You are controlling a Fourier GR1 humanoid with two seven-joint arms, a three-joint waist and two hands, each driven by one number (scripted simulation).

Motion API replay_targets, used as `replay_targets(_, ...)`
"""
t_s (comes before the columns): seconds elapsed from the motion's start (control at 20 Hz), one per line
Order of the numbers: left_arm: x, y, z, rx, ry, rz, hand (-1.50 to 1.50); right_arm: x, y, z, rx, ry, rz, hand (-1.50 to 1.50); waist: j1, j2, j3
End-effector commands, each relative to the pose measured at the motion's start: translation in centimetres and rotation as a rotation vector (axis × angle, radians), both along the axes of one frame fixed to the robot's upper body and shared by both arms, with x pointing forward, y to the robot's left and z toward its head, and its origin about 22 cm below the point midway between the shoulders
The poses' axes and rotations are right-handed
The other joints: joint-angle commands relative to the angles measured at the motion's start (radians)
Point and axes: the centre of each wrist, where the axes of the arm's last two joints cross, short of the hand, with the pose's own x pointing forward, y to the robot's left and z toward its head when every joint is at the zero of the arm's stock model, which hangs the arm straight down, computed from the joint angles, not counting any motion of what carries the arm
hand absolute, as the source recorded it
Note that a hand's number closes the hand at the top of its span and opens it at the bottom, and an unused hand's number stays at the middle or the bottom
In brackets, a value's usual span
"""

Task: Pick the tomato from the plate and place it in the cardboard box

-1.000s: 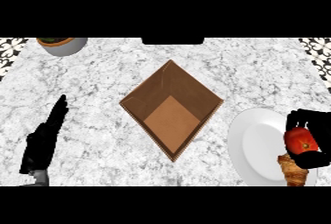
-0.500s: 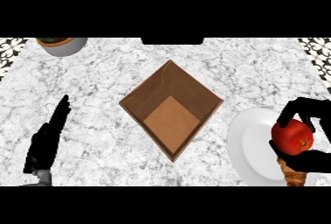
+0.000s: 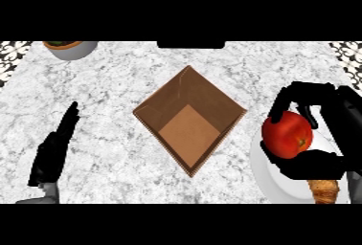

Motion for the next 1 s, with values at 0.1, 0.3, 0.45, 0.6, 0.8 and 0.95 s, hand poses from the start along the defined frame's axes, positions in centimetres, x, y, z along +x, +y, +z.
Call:
replay_targets(0.1, -0.3, 1.2, -1.1, -0.007, 0.003, 0.006, 0.0, 2.6, 6.3, 2.4, -0.038, 0.045, 0.005, 1.5, 0.004, 0.001, 0.0)
replay_targets(0.3, 1.0, 1.0, 0.3, 0.0, 0.008, 0.011, 0.0, 3.6, 12.1, 0.2, -0.049, 0.073, 0.009, 1.5, 0.005, 0.002, 0.0)
replay_targets(0.45, 0.2, -0.1, -0.4, 0.001, -0.01, 0.0, 0.0, 6.8, 13.2, -1.3, -0.101, 0.142, 0.019, 1.5, 0.01, 0.003, 0.0)
replay_targets(0.6, 1.0, -0.3, 1.0, -0.004, 0.005, 0.009, 0.0, 8.2, 13.7, -1.7, -0.12, 0.187, 0.007, 1.5, 0.003, 0.002, 0.001)
replay_targets(0.8, 0.2, 0.9, -0.9, 0.002, 0.001, -0.004, 0.0, 9.4, 15.7, -5.5, -0.177, 0.226, -0.008, 1.5, 0.007, 0.003, 0.001)
replay_targets(0.95, 0.1, -0.2, -0.1, -0.006, 0.002, -0.023, 0.0, 10.6, 16.6, -7.6, -0.121, 0.31, -0.075, -1.5, 0.017, 0.004, 0.001)
